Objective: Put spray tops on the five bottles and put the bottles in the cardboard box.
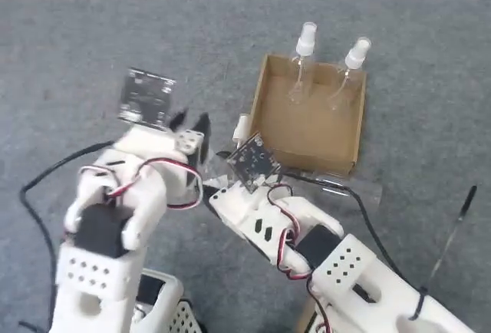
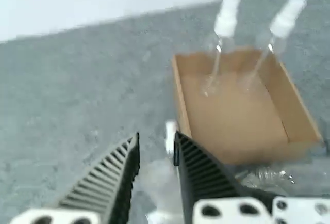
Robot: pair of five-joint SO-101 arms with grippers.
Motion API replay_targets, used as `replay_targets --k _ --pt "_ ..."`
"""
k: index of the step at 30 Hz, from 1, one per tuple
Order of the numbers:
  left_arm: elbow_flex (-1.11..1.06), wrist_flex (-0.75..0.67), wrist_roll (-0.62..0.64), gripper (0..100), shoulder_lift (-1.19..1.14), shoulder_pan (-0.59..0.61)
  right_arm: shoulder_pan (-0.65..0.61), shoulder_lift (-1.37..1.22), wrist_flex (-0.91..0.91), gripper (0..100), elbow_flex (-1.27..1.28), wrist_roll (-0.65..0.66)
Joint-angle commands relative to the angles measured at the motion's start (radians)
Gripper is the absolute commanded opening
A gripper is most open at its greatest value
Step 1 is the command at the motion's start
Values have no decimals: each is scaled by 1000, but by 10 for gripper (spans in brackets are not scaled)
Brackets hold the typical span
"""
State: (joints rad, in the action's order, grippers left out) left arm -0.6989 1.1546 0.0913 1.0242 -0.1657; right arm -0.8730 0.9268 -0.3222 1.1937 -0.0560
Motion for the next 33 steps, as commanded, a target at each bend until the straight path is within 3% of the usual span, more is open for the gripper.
replay_targets --k 1,8,16,22,26,33 --pt "150 21 8 103 -3 94 33 47 16 6 -43 -14" --pt "116 20 32 167 2 178 107 36 15 6 -110 -8" --pt "-214 -61 25 170 287 167 185 -65 -99 6 -362 -8" --pt "-420 -86 -43 171 480 77 193 -300 -162 6 -603 -12" --pt "-472 -89 -43 236 523 21 191 -421 -242 6 -758 -14" --pt "-530 -153 -43 269 525 -3 176 -404 -392 6 -836 -14"
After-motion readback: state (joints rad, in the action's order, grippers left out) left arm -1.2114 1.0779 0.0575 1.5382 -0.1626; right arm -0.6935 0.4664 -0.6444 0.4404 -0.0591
